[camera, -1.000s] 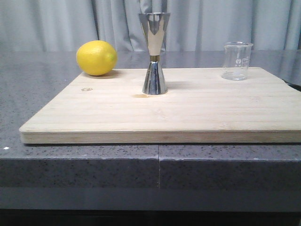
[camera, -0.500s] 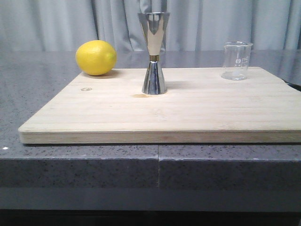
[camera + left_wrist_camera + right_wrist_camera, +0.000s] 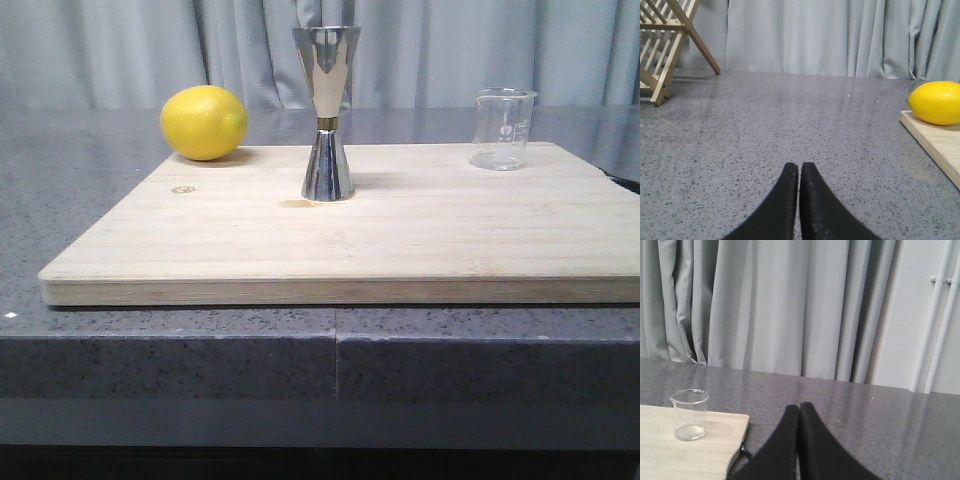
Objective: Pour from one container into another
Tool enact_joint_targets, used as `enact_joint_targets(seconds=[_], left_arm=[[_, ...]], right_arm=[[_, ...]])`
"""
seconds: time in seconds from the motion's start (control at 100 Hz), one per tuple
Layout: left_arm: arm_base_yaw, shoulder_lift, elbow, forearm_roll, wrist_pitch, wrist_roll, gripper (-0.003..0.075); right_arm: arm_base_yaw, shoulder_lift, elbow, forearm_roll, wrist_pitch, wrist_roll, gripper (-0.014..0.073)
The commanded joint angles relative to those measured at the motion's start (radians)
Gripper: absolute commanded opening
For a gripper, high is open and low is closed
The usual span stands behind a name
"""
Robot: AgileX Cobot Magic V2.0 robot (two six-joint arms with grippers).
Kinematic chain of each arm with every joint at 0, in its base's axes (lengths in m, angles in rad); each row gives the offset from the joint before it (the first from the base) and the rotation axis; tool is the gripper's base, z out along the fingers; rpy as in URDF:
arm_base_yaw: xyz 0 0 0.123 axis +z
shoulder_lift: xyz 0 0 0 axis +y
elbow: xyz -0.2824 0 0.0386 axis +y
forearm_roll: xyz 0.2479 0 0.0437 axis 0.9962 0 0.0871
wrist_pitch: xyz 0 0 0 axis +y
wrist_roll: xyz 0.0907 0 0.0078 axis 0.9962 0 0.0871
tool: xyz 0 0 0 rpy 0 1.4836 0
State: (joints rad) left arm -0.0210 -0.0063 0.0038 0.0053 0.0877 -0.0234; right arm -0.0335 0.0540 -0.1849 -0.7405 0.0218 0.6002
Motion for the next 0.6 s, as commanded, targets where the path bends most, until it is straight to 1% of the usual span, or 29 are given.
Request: enact_joint_targets(seconds=[0.0, 0.35, 0.42, 0.47, 0.49, 0.52, 0.54, 0.55, 0.59], left_arm=[[-0.006, -0.022, 0.022, 0.002, -0.073, 0.001, -0.0021], [-0.006, -0.022, 0.022, 0.002, -0.073, 0.001, -0.0021], [-0.006, -0.022, 0.022, 0.002, -0.073, 0.001, -0.0021], [-0.006, -0.022, 0.022, 0.002, -0.073, 0.001, -0.0021], [-0.006, -0.022, 0.022, 0.002, -0.073, 0.001, -0.0021], [-0.006, -0.022, 0.022, 0.002, -0.073, 0.001, -0.0021], [-0.006, -0.022, 0.022, 0.002, -0.073, 0.001, -0.0021], [-0.006, -0.022, 0.022, 0.002, -0.073, 0.001, -0.0021], [-0.006, -0.022, 0.022, 0.002, -0.073, 0.001, -0.0021]], right_arm=[[-0.005, 0.004, -0.026, -0.006, -0.057, -0.003, -0.0069], [-0.005, 0.004, -0.023, -0.006, -0.057, -0.003, -0.0069], [-0.005, 0.004, -0.023, -0.001, -0.036, -0.004, -0.0069], [-0.005, 0.004, -0.023, 0.067, -0.011, -0.024, -0.0069], [-0.005, 0.004, -0.023, 0.120, 0.003, -0.047, -0.0069], [-0.005, 0.004, -0.023, 0.224, 0.023, -0.111, -0.0069], [-0.005, 0.004, -0.022, 0.267, 0.028, -0.141, -0.0069], [-0.005, 0.004, -0.021, 0.308, 0.028, -0.172, -0.0069], [-0.005, 0.004, -0.012, 0.408, 0.021, -0.266, -0.0069]])
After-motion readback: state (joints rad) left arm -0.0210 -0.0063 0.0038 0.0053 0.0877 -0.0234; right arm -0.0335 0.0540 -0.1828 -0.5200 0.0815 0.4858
